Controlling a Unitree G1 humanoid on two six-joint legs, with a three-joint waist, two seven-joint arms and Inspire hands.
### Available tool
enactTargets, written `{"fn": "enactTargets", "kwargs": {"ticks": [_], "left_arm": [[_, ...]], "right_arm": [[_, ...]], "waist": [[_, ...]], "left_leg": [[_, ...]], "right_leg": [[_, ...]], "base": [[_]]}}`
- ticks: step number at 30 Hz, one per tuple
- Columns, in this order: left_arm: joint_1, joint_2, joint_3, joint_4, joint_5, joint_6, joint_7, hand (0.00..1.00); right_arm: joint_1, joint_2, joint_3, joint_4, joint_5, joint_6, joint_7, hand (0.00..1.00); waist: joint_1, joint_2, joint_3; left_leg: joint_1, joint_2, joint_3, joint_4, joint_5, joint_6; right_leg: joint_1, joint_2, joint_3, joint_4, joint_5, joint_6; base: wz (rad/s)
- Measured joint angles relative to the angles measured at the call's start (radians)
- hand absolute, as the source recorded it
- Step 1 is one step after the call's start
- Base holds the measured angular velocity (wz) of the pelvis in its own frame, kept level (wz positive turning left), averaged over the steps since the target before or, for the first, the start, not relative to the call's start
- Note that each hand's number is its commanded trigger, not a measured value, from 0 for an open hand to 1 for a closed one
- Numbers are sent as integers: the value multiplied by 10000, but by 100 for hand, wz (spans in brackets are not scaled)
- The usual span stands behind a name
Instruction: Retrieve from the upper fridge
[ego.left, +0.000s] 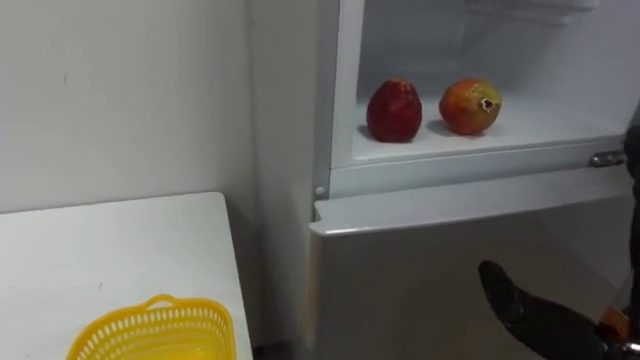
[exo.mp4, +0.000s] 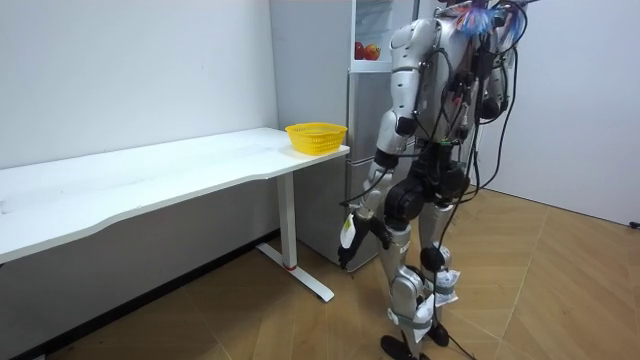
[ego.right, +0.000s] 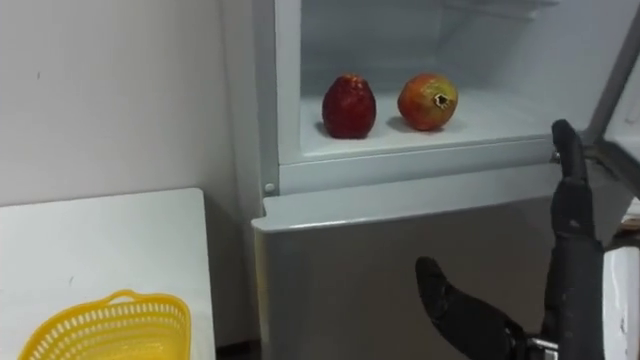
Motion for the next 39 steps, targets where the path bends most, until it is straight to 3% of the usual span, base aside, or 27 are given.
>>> {"fn": "enactTargets", "kwargs": {"ticks": [8,12,15,21,23,30,34,39], "left_arm": [[-27,8,186,39,554,193,-233,0],[-114,-11,478,47,814,295,-371,0],[-195,7,526,-19,1189,372,-443,0],[-182,11,604,-1,1236,443,-604,0],[-203,3,597,-4,1227,597,-605,0],[-282,-38,647,-76,1586,606,-740,0],[-213,-45,812,-412,1891,596,-998,0],[-210,-37,864,-636,1891,590,-1130,0]], "right_arm": [[-1321,-393,-258,16,225,-127,-167,0],[-1883,-394,-747,381,402,-127,-64,0],[-2294,-416,-1283,594,1232,-100,48,0],[-3734,-1003,-1780,1912,1972,-55,22,0],[-4197,-1056,-1974,2315,2316,110,-8,0],[-4807,-1105,-1944,2969,2565,318,80,0],[-5431,-1198,-1943,3534,2606,318,443,0],[-5533,-1288,-1937,3811,2910,315,826,0]], "waist": [[102,-62,-15],[116,-215,40],[134,-369,35],[307,-430,13],[274,-442,66],[614,-383,106],[756,-409,83],[876,-467,31]], "left_leg": [[-3,13,-238,7,5,-8],[-62,-17,-506,17,7,-10],[-236,-34,-738,173,9,-7],[-186,-39,-855,254,16,-10],[-171,-48,-1017,353,16,-10],[-228,-61,-1058,388,25,-20],[-244,-57,-1055,425,27,-23],[-331,-66,-1141,536,27,-22]], "right_leg": [[83,-29,-287,-12,0,1],[190,-81,-534,-101,0,1],[182,-147,-793,-149,0,1],[251,-186,-914,-152,0,1],[351,-225,-1114,-160,0,2],[313,-236,-1130,-152,-2,3],[320,-243,-1160,-145,0,1],[330,-280,-1306,-145,0,0]], "base": [[9],[18],[24],[6],[18],[3],[0],[7]]}}
